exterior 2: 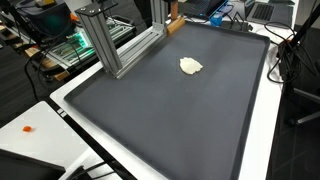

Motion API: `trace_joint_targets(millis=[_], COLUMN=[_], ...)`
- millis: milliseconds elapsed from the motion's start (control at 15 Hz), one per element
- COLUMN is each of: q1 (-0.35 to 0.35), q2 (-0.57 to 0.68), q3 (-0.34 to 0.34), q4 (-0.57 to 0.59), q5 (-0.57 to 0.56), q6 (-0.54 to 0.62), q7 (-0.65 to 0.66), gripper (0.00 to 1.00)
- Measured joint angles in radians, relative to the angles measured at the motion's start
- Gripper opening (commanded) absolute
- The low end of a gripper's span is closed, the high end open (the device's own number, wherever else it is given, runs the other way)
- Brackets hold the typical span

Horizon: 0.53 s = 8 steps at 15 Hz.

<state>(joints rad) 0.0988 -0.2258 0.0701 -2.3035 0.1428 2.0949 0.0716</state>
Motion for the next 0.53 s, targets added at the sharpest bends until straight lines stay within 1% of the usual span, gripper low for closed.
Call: trace_joint_targets(millis=[533], q1=[0.035], q2=[-0.191], q3=[0.008], q4=[-0.132], q5=[0.01], q6=[-0.011], q7=[-0.063], gripper=[0.56])
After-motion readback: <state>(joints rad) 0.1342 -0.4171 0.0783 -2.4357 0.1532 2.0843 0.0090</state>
